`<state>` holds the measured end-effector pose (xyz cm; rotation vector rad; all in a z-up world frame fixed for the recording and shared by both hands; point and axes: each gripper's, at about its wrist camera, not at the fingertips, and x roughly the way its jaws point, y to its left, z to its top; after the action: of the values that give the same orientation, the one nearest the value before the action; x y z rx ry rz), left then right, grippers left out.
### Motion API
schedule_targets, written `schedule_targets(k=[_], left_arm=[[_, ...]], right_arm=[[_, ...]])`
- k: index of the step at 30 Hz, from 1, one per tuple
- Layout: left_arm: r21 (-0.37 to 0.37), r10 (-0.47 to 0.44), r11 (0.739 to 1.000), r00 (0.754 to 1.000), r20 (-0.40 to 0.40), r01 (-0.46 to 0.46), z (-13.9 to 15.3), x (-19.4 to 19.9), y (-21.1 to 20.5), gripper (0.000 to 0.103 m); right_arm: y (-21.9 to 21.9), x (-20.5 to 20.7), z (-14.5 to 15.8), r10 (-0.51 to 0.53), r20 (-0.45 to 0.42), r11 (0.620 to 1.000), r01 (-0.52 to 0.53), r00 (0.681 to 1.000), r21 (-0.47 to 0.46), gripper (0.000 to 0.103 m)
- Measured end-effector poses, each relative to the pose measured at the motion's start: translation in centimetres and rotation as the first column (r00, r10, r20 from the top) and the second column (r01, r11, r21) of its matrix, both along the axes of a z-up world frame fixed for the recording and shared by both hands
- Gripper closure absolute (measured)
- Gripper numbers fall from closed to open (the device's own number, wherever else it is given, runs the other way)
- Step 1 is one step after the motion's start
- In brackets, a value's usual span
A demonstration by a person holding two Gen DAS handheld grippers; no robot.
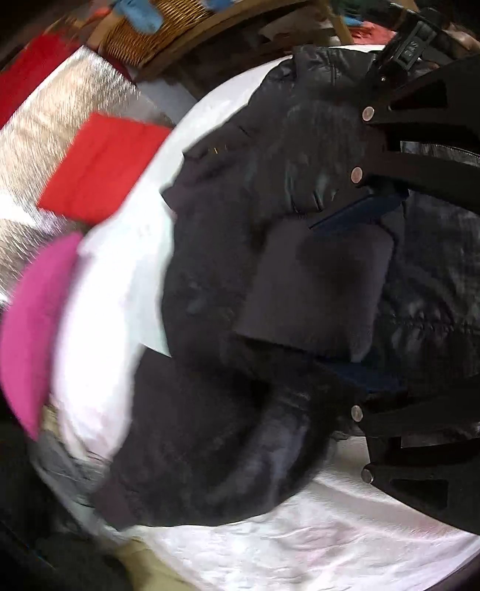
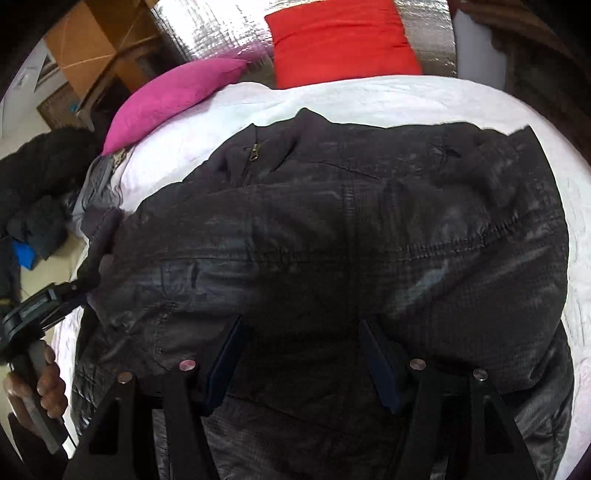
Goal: Fold large clothes
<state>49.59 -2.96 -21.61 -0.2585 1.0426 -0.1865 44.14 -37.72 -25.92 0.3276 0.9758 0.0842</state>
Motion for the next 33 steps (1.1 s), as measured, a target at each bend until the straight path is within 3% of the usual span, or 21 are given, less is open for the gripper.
schedule_targets(k=[4, 8, 13, 16, 19, 22, 25, 27, 30, 33], left_arm=[[-0.064, 0.011, 0.998, 1.0, -0.024, -0.013, -0.6, -0.1, 1.3, 0.034], [-0.017, -0.013, 1.0, 1.0, -0.023, 0.013, -1.0, -0.2, 1.0, 0.035], [-0.025, -0.042, 0.999, 0.999, -0.02, 0.042, -0.8, -0.8, 1.2, 0.035], [-0.083, -0.067, 0.994, 0.998, -0.023, 0.065, 0.3, -1.5, 2.6, 0.035], [-0.189, -0.076, 0.979, 0.997, 0.027, 0.08, 2.3, -2.3, 5.4, 0.035], [-0.288, 0.0, 0.957, 0.992, 0.128, 0.037, 5.0, -3.3, 9.9, 0.03], [-0.352, 0.177, 0.93, 0.97, 0.166, -0.11, 5.8, -3.6, 15.2, 0.017], [-0.395, 0.294, 0.889, 0.949, 0.112, -0.229, 4.8, -3.2, 18.7, 0.017], [-0.441, 0.381, 0.833, 0.925, 0.014, -0.336, 2.6, -2.0, 21.8, 0.017], [-0.506, 0.405, 0.778, 0.913, -0.051, -0.373, 0.4, -0.9, 22.9, 0.017]], right_arm=[[0.0, -0.2, 0.7, 0.019, 0.064, 0.995, -0.025, 0.998, 0.098, 0.036], [0.5, -0.6, 2.3, 0.004, 0.165, 0.992, -0.025, 0.986, 0.125, 0.036], [1.9, 1.9, -0.3, 0.007, 0.063, 0.996, -0.013, 0.998, 0.089, 0.035], [3.0, 2.5, -0.3, 0.026, 0.064, 1.0, -0.027, 0.998, 0.015, 0.036], [3.0, 2.1, 0.4, 0.022, 0.09, 0.998, -0.027, 0.996, 0.049, 0.036], [3.2, 1.5, 1.4, 0.038, 0.123, 0.997, -0.045, 0.992, 0.056, 0.036], [3.2, 1.0, 1.9, 0.048, 0.129, 0.992, -0.063, 0.99, 0.113, 0.035], [3.5, 0.9, 1.7, 0.055, 0.12, 0.987, -0.072, 0.991, 0.141, 0.035], [4.0, 0.9, 1.7, 0.062, 0.119, 0.986, -0.079, 0.991, 0.148, 0.035], [4.0, 0.9, 1.5, 0.054, 0.112, 0.986, -0.071, 0.992, 0.149, 0.035]])
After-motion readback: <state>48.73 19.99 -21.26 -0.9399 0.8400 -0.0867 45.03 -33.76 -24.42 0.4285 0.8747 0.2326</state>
